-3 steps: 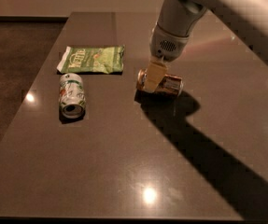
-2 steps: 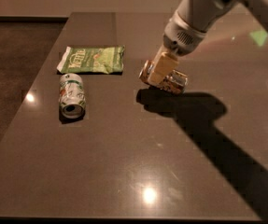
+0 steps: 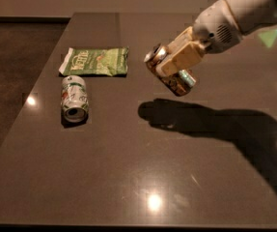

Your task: Place orange can upright

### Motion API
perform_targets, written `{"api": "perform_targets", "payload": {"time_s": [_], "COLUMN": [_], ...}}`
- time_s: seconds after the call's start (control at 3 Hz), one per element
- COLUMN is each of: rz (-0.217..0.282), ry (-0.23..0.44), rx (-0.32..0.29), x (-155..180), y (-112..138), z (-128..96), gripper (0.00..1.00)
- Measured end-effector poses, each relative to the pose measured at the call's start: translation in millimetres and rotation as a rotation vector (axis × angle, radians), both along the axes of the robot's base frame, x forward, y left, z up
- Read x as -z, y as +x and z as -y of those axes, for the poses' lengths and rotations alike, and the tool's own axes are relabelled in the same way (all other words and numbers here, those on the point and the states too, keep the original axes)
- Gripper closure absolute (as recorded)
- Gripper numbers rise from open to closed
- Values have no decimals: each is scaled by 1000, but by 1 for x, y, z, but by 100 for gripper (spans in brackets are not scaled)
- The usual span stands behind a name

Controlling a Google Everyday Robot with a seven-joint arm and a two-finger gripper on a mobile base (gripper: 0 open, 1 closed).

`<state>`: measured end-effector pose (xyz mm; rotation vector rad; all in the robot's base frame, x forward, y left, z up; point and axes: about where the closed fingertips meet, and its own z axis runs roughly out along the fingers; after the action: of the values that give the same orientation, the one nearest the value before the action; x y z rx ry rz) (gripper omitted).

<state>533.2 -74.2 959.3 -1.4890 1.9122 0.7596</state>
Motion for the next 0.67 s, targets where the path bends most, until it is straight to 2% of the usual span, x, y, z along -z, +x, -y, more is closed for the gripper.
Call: {"api": "perform_targets", "payload": {"time_s": [0.67], "rz": [81], "ry": [302], "rx": [39], "x": [-24], "y": [-22], "z": [-20], "gripper": [100]}}
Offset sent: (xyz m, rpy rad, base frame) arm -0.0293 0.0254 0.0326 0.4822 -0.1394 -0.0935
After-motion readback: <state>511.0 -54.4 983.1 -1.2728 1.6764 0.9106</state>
